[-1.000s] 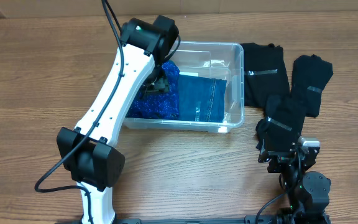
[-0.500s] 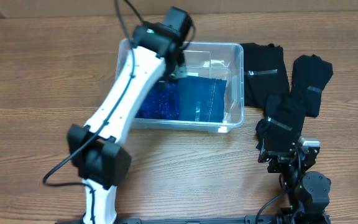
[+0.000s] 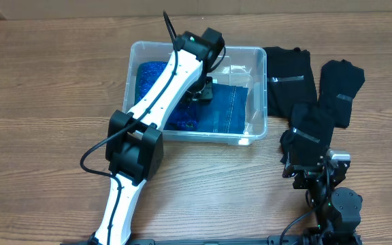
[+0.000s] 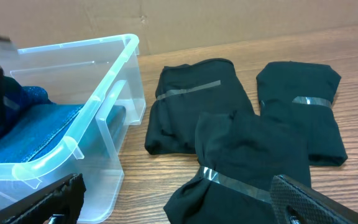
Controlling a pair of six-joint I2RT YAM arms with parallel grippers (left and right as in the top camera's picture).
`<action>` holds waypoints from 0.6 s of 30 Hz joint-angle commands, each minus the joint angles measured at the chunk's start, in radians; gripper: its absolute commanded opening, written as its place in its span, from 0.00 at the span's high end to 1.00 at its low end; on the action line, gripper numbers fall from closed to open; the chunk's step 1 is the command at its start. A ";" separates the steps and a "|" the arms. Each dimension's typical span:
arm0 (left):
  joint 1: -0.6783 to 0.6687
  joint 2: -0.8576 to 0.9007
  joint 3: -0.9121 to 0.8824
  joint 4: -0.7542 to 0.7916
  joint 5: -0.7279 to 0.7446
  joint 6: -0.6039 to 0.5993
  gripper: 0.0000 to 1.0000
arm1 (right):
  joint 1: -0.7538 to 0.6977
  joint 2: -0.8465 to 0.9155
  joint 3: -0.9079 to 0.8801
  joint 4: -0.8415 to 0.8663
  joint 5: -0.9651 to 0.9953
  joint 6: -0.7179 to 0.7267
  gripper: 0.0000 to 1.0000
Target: Pack container
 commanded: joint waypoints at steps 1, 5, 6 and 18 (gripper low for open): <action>0.031 -0.137 0.214 -0.085 -0.034 0.041 0.23 | -0.005 -0.011 -0.005 0.002 -0.005 0.007 0.00; 0.083 -0.274 0.343 -0.148 -0.051 0.040 0.05 | -0.005 -0.011 -0.005 0.002 -0.005 0.007 0.00; 0.105 -0.310 0.357 -0.159 -0.051 0.040 0.04 | -0.005 -0.011 -0.005 0.002 -0.005 0.007 0.00; 0.463 -0.642 0.363 -0.200 -0.025 0.171 0.00 | -0.005 -0.011 -0.005 0.038 -0.366 0.060 0.00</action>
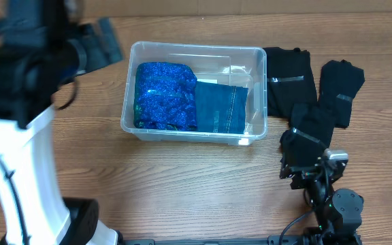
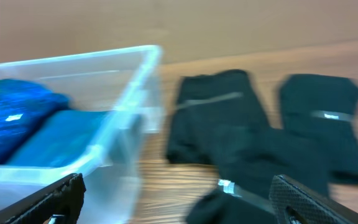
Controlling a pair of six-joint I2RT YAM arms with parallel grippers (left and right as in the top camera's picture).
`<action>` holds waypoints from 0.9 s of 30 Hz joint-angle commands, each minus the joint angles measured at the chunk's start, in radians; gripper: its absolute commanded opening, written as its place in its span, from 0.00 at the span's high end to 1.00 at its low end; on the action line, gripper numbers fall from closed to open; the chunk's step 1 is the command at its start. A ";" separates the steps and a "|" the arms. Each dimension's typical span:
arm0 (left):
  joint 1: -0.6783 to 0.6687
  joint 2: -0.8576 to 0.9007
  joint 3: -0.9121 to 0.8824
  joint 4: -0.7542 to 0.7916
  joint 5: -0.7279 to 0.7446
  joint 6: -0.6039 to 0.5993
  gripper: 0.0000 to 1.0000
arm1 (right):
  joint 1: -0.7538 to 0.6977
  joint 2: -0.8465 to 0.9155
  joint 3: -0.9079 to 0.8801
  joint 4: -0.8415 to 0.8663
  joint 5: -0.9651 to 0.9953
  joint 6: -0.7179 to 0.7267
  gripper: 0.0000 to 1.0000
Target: Pack container
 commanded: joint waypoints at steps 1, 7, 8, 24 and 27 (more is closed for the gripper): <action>0.087 -0.054 0.000 -0.004 0.005 0.138 0.00 | -0.005 -0.011 -0.006 -0.017 -0.277 0.085 0.00; 0.150 -0.092 0.000 -0.004 0.005 0.209 0.00 | -0.006 -0.006 0.032 0.068 -0.251 0.320 0.00; 0.150 -0.092 0.000 -0.004 0.005 0.209 0.00 | -0.006 0.005 0.061 0.062 -0.219 0.338 0.00; 0.150 -0.080 0.000 -0.004 0.006 0.208 0.00 | -0.211 1.065 0.762 -0.378 -0.139 0.276 0.00; 0.150 -0.080 0.000 -0.004 0.006 0.208 0.00 | -0.348 1.257 0.777 -0.345 -0.282 0.241 0.00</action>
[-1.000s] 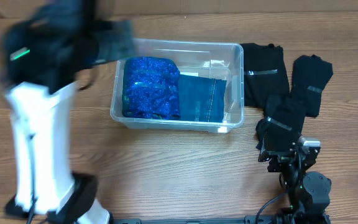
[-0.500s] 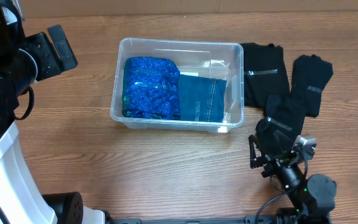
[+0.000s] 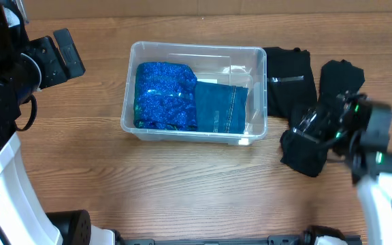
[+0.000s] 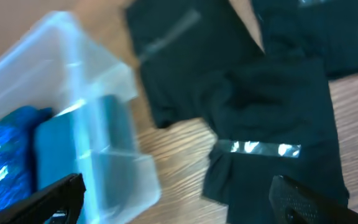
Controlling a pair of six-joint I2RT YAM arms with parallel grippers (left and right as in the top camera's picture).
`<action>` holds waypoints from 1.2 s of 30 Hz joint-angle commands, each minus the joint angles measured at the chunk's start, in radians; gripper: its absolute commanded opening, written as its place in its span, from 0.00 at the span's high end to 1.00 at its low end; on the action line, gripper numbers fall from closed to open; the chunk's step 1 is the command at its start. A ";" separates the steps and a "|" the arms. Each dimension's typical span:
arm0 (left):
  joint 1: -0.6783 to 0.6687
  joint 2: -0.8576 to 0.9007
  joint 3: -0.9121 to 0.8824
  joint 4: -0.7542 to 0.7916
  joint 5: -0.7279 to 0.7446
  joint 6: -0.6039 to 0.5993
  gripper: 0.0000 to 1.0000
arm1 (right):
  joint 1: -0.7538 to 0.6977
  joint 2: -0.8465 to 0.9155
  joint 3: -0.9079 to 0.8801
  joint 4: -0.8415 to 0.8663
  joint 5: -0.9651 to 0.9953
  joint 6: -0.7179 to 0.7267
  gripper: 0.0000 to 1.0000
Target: Pack container
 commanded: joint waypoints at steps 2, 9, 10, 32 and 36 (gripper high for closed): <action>0.004 0.002 0.001 0.001 0.005 0.019 0.00 | -0.219 0.280 0.029 0.027 -0.248 -0.078 0.00; 0.004 0.002 0.001 0.001 0.005 0.019 0.00 | -0.347 0.548 0.028 0.040 -0.268 -0.182 0.00; 0.004 0.002 0.001 0.001 0.005 0.019 0.00 | -0.347 0.568 0.028 0.048 -0.268 -0.192 0.00; 0.004 0.002 0.001 0.001 0.005 0.019 0.00 | -0.174 0.507 0.071 -0.066 -0.196 -0.187 0.96; 0.004 0.002 0.001 0.001 0.005 0.019 0.00 | -0.122 0.307 0.210 -0.246 -0.198 -0.187 0.96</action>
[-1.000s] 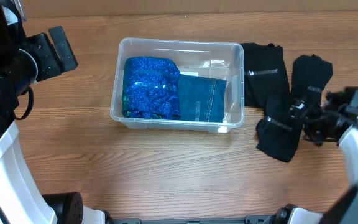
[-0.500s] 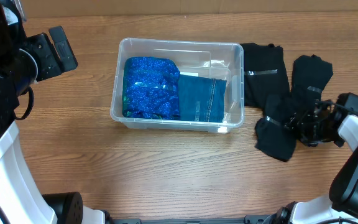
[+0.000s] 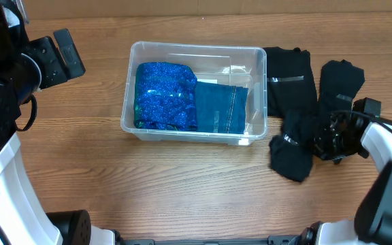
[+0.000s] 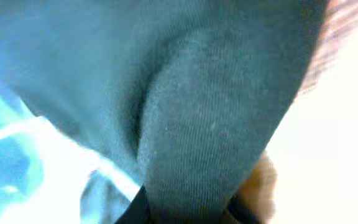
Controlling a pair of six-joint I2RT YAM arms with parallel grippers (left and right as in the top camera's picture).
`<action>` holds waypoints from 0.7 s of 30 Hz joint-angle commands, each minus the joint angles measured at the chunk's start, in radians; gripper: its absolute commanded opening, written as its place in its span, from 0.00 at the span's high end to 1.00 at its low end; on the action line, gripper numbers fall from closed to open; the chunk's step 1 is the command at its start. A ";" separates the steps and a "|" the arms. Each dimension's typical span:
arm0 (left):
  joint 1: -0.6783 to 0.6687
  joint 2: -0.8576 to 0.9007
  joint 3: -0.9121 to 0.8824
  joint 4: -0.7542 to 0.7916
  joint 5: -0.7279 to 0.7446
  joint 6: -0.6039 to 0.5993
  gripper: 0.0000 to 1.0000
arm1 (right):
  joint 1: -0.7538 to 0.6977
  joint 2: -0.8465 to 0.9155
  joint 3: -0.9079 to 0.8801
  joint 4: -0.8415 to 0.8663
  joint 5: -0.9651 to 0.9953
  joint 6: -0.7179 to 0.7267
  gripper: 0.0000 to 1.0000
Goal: Pack container
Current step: 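Grasp the black garment and place it on the denim in the bin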
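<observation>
The clear plastic container (image 3: 189, 46) holds a sparkly blue cloth (image 3: 163, 95) and a folded denim cloth (image 3: 221, 107). To its right lie three black folded cloths with tape bands. My right gripper (image 3: 325, 141) is down on the nearest black cloth (image 3: 290, 151) and shut on its right end. In the right wrist view the black cloth (image 4: 216, 124) fills the frame, pinched between the fingers of the right gripper (image 4: 188, 208). The left gripper (image 3: 56, 58) hangs high at the far left, open and holding nothing.
Two more black cloths (image 3: 288, 78) (image 3: 342, 78) lie behind the one held, right of the container. The left arm's white links stand along the left side of the table. Bare wood stretches in front of the container.
My right gripper was open above the nearest black cloth; now it is down on it and shut, and the cloth lies a little further left. The left arm has not moved.
First my left gripper was inside the container at the denim cloth, with the right arm resting open at the front edge. Then the left arm stood raised at the far left. The right gripper then hung open over the nearest black cloth, and now grips it.
</observation>
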 commanded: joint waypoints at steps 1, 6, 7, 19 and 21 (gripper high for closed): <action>0.004 0.002 0.001 0.002 0.005 0.019 0.00 | 0.066 -0.234 0.181 -0.093 0.000 -0.002 0.96; 0.004 0.002 0.001 0.002 0.005 0.019 0.00 | 0.230 -0.415 0.273 -0.043 -0.122 0.000 0.96; 0.004 0.002 0.001 0.002 0.005 0.019 0.00 | 0.283 -0.432 0.272 0.005 -0.148 0.015 0.96; 0.004 0.002 0.001 0.002 0.005 0.019 0.00 | 0.681 -0.108 0.263 0.477 -0.078 0.320 0.96; 0.004 0.002 0.001 0.002 0.005 0.019 0.00 | 0.715 -0.021 0.263 0.528 -0.069 0.383 0.96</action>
